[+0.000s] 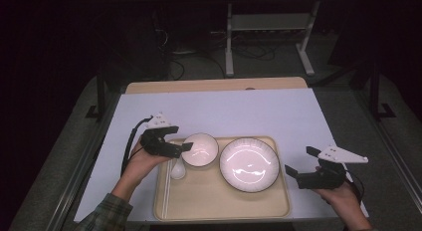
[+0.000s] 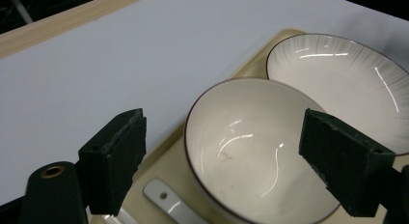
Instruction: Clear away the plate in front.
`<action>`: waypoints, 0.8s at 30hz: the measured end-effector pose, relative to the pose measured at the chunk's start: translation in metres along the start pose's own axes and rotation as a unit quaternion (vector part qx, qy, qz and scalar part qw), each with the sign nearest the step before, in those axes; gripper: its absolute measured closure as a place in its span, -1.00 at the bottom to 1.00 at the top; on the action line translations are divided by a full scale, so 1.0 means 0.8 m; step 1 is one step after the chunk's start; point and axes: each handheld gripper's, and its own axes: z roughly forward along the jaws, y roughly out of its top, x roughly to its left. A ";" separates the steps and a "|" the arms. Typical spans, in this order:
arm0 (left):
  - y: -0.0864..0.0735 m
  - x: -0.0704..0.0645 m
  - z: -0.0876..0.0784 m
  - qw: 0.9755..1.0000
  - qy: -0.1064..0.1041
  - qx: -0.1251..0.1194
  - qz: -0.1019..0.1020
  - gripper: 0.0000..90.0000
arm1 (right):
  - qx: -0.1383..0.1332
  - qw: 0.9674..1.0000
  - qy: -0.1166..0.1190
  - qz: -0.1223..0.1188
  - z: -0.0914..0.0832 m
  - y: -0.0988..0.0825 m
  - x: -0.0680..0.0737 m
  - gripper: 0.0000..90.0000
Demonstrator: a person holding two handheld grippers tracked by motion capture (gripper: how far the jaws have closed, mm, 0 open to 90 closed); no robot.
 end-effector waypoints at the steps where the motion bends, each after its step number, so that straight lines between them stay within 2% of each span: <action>1: -0.003 0.000 -0.002 1.000 0.003 -0.002 -0.001 -0.64 | 0.000 1.000 0.000 -0.001 0.000 0.000 0.000 -1.00; 9: -0.034 -0.005 -0.028 0.999 0.033 -0.017 -0.005 -0.64 | -0.002 1.000 0.000 -0.003 0.003 0.004 -0.002 -1.00; 12: -0.050 -0.007 -0.038 0.999 0.038 -0.023 -0.012 -0.65 | -0.002 1.000 0.002 -0.006 0.005 0.005 -0.002 -1.00; 15: -0.062 -0.009 -0.046 0.999 0.046 -0.018 -0.011 -0.65 | -0.004 1.000 0.003 -0.009 0.006 0.006 0.000 -1.00; 24: -0.097 -0.010 -0.075 0.996 0.079 -0.032 -0.019 -0.65 | -0.001 1.000 0.006 -0.017 0.010 0.006 0.004 -1.00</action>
